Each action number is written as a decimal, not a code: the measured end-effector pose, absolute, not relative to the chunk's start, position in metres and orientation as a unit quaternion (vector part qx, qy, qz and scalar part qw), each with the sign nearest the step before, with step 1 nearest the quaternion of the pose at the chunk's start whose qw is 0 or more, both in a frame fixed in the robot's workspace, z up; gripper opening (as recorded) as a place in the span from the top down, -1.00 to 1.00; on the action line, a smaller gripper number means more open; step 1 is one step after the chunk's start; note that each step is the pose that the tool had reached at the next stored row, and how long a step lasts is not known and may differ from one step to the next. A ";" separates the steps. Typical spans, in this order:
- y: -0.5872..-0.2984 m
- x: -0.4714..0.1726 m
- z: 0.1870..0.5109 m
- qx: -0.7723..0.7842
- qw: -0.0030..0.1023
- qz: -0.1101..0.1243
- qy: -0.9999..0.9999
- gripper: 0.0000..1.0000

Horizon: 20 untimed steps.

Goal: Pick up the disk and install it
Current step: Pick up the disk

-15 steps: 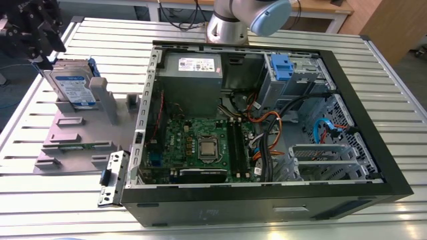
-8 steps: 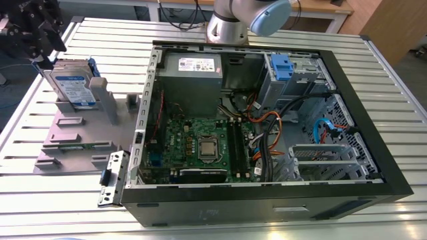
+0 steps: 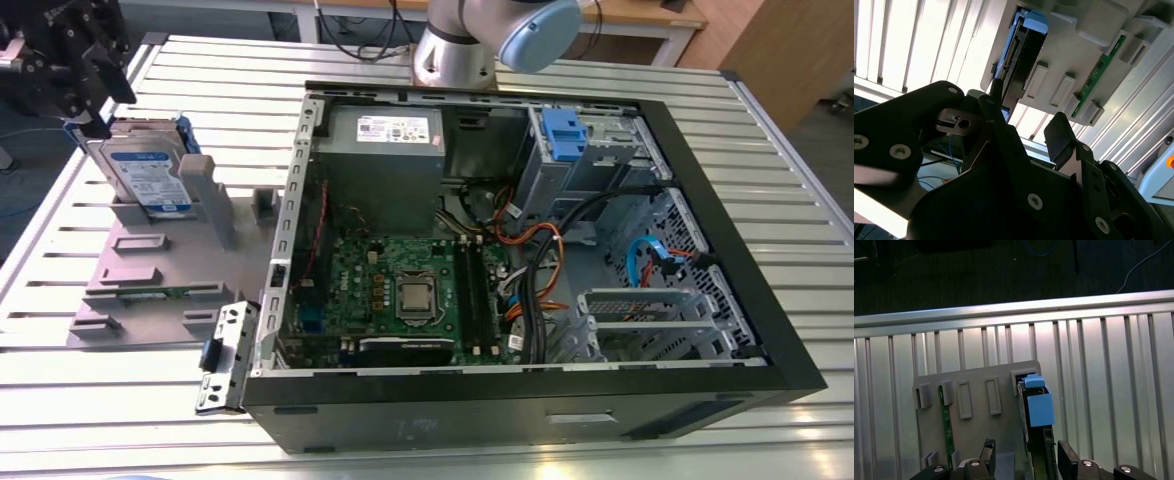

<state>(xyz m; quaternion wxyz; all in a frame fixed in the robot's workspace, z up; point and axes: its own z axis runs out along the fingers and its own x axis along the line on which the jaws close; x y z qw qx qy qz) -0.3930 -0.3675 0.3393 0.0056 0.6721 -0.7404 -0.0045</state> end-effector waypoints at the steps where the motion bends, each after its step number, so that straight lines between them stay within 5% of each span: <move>1: -0.367 -0.393 0.339 0.672 0.006 -0.005 -0.740 -0.21; 12: -0.367 -0.396 0.336 0.674 0.005 -0.005 -0.738 -0.21; 20: -0.367 -0.398 0.334 0.675 -0.007 -0.018 -0.738 -0.21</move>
